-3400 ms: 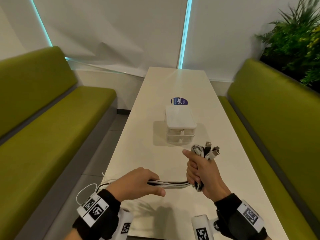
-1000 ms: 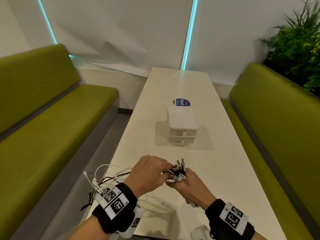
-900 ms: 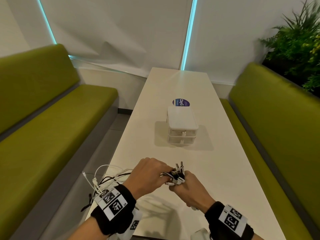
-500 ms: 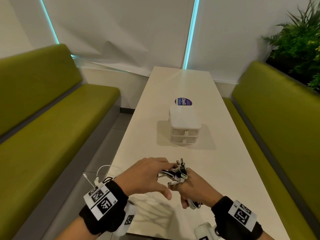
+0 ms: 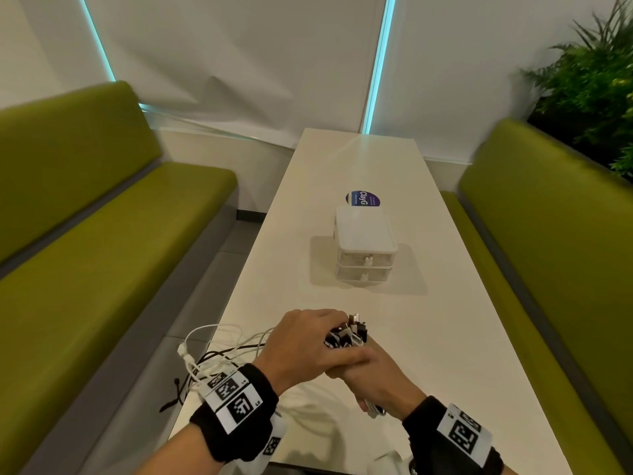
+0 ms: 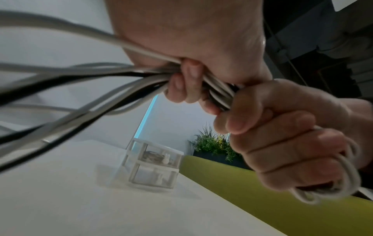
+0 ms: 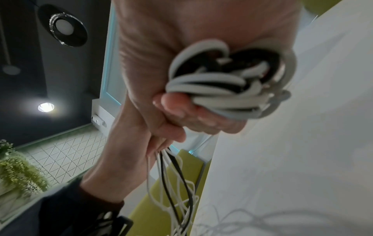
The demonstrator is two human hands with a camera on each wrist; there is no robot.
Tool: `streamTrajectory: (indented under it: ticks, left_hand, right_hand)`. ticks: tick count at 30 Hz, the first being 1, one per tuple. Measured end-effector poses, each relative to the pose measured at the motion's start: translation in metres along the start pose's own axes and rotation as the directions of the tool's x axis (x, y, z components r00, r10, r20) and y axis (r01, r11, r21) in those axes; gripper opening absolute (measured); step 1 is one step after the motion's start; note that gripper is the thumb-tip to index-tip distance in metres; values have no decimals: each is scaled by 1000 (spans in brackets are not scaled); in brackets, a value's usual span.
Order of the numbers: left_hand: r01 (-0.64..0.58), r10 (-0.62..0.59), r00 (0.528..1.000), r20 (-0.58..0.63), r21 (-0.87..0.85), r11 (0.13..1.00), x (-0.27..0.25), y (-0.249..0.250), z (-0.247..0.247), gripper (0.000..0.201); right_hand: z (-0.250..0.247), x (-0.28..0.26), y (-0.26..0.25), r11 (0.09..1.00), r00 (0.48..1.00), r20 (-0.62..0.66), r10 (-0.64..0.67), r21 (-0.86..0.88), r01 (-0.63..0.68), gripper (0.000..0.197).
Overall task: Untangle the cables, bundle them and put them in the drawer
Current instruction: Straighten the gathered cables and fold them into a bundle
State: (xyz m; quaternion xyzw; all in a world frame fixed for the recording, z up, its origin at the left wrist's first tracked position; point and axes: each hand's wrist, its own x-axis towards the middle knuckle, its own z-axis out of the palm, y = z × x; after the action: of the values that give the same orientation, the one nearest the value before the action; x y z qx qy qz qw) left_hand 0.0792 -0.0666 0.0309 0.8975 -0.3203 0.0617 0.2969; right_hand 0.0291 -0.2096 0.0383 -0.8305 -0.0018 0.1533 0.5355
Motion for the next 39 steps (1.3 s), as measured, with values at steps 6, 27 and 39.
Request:
streamTrajectory:
  ticks: [6, 27, 39]
  left_hand:
    - [99, -93, 984, 154, -35, 994, 10, -10, -26, 74]
    - [265, -301, 952, 49, -623, 736, 14, 8, 4, 54]
    - [416, -283, 908, 310, -581, 700, 10, 7, 20, 99]
  right_hand:
    - [-15, 4, -12, 994, 996, -91, -25, 100, 34, 9]
    - [-6, 10, -13, 786, 963, -220, -155, 563, 256, 43]
    - [-11, 2, -14, 801, 986, -68, -153, 576, 164, 45]
